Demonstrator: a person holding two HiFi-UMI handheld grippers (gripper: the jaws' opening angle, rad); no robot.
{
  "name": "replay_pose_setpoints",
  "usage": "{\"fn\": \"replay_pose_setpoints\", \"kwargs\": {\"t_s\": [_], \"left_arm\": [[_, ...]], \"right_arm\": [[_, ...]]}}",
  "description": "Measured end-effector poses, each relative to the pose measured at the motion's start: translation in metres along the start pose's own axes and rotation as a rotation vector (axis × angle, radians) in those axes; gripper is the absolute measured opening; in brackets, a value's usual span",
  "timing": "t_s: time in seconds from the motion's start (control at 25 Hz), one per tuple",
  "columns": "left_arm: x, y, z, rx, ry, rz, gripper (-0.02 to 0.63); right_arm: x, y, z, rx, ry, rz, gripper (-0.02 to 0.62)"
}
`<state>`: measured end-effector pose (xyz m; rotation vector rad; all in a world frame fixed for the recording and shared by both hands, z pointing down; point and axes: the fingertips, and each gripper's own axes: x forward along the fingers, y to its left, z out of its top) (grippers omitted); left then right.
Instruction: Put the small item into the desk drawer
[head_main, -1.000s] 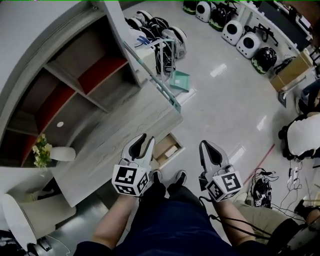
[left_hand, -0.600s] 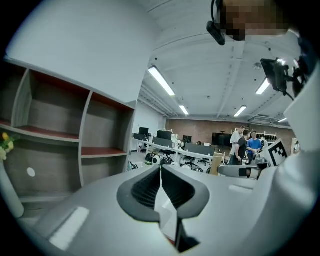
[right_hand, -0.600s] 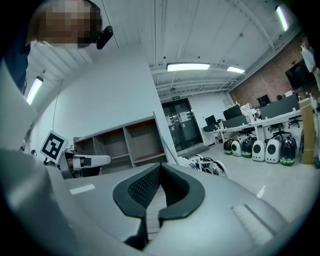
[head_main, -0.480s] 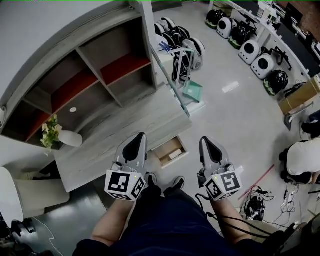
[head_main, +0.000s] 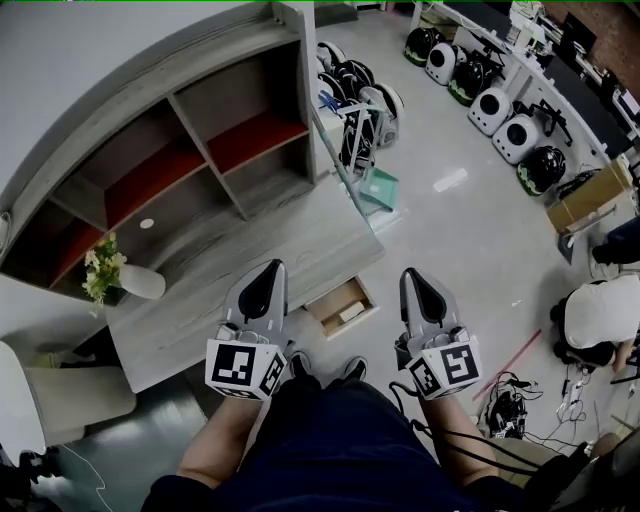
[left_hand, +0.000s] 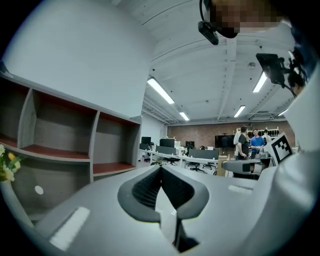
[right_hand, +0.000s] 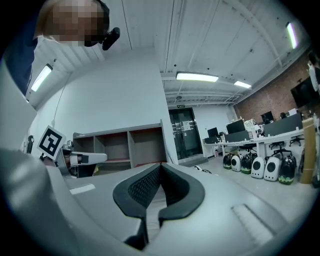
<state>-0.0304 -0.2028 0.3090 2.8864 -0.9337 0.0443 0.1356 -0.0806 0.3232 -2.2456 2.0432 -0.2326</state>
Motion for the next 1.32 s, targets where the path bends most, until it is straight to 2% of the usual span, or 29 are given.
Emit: {"fn": "replay_pose_setpoints", "kwargs": {"t_s": [0.6,1.32], "left_arm": [[0.004,0.021,-0.009,-0.039,0.025,-0.062,0.005],[0.007,0.032,-0.017,-0.027,0.044,-0.120,0.005]], "right_arm": [[0.010,0.017,-0.003,-0.024,0.010,-0.051,0.006],[0.017,0.031,-0.006,-0.028,0.021,-0.078,0.006]]}}
